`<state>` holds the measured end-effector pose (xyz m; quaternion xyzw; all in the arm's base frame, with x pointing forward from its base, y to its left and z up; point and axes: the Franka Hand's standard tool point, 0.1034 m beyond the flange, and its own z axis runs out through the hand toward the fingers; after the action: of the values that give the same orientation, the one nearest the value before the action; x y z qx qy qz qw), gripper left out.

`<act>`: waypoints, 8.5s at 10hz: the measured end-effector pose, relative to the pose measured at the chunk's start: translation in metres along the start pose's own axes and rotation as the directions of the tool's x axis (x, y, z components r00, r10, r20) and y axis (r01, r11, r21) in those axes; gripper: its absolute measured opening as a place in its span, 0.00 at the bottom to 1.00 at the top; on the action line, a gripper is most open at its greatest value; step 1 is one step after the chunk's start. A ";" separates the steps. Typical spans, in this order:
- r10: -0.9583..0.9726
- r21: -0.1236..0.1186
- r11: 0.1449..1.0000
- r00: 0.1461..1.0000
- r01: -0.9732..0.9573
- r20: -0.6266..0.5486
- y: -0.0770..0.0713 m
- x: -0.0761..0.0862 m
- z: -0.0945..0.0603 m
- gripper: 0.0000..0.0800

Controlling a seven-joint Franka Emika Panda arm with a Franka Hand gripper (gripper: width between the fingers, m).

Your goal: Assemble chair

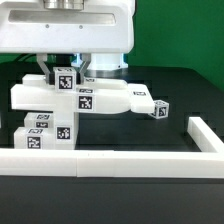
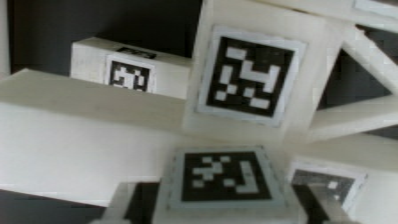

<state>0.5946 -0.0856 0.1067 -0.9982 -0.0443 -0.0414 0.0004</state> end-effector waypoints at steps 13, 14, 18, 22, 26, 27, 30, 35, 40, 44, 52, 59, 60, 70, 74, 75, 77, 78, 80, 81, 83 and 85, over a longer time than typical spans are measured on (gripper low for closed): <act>0.572 0.024 0.820 0.820 -0.571 -0.028 -0.002 0.002 -0.016 0.75; 0.567 0.038 0.824 0.823 -0.566 -0.032 -0.005 -0.001 -0.027 0.80; 0.599 0.068 0.800 0.800 -0.596 -0.034 -0.029 -0.002 -0.046 0.81; 0.600 0.069 0.799 0.800 -0.597 -0.032 -0.031 -0.002 -0.046 0.81; 0.625 0.103 0.778 0.781 -0.619 -0.023 -0.110 -0.027 -0.051 0.81; 0.605 0.098 0.794 0.796 -0.600 -0.018 -0.129 -0.039 -0.042 0.81; 0.576 0.095 0.815 0.817 -0.572 -0.022 -0.119 -0.035 -0.045 0.81; 0.359 0.076 0.933 0.929 -0.353 -0.093 -0.169 -0.053 -0.023 0.81; 0.349 0.066 0.936 0.934 -0.345 -0.071 -0.173 -0.058 -0.014 0.81; 0.329 0.028 0.941 0.934 -0.336 0.136 -0.186 -0.089 0.004 0.81; 0.263 -0.004 0.964 0.956 -0.265 0.129 -0.223 -0.131 0.055 0.81; 0.007 0.013 1.000 0.991 -0.009 0.134 -0.216 -0.139 0.054 0.81; -0.071 0.016 0.997 0.990 0.070 0.119 -0.212 -0.141 0.060 0.81; -0.155 -0.012 0.987 0.982 0.158 0.106 -0.205 -0.159 0.086 0.81; -0.143 -0.014 0.989 0.983 0.146 0.110 -0.196 -0.160 0.088 0.50; -0.140 -0.014 0.990 0.984 0.143 0.110 -0.195 -0.158 0.087 0.35; -0.136 -0.014 0.990 0.985 0.138 0.107 -0.194 -0.156 0.087 0.35; -0.134 -0.013 0.991 0.985 0.136 0.105 -0.193 -0.154 0.085 0.35; -0.113 0.007 0.994 0.986 0.113 0.123 -0.190 -0.148 0.067 0.35; -0.095 0.028 0.995 0.984 0.091 0.149 -0.185 -0.143 0.048 0.35; -0.077 0.065 0.996 0.982 0.067 0.171 -0.172 -0.129 0.013 0.35; -0.054 0.080 0.996 0.983 0.041 0.178 -0.161 -0.103 -0.007 0.35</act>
Offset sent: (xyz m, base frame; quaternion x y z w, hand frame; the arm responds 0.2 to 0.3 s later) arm -0.0025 -0.0018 -0.0031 -0.0105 -0.0004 0.2423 0.9701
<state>0.4774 0.0652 0.1052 -0.9957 -0.0695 0.0507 0.0333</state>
